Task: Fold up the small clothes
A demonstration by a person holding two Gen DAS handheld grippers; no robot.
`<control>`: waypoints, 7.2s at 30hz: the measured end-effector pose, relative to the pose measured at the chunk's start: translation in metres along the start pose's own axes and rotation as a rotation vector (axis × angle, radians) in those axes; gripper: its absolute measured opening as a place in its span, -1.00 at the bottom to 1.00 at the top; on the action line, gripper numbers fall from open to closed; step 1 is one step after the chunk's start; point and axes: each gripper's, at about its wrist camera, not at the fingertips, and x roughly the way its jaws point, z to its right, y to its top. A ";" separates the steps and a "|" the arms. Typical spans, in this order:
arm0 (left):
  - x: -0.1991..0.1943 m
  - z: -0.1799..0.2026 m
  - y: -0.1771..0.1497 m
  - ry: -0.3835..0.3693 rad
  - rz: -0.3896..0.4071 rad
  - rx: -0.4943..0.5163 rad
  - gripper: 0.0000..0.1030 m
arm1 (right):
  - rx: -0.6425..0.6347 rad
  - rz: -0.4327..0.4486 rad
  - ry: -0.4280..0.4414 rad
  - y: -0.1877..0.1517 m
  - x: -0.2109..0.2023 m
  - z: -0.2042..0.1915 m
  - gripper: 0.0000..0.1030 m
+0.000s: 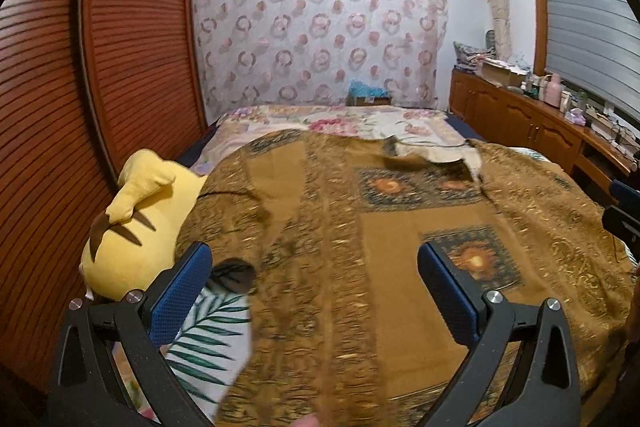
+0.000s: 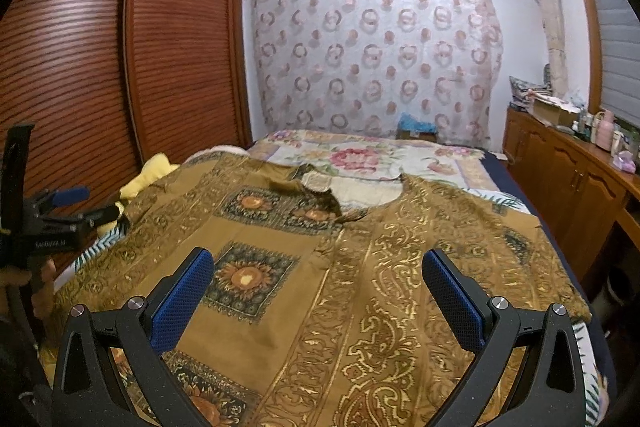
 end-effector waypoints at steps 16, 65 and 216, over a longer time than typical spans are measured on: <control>0.029 -0.085 -0.017 -0.006 -0.111 -0.036 0.77 | -0.090 -0.101 0.058 0.017 0.019 0.013 1.00; 0.039 0.004 0.041 -0.262 -0.092 0.149 -0.95 | -0.028 -0.127 0.080 0.011 0.019 0.014 1.00; 0.029 0.126 -0.009 -0.412 -0.102 0.181 0.57 | 0.276 -0.373 -0.179 0.027 0.007 0.205 0.08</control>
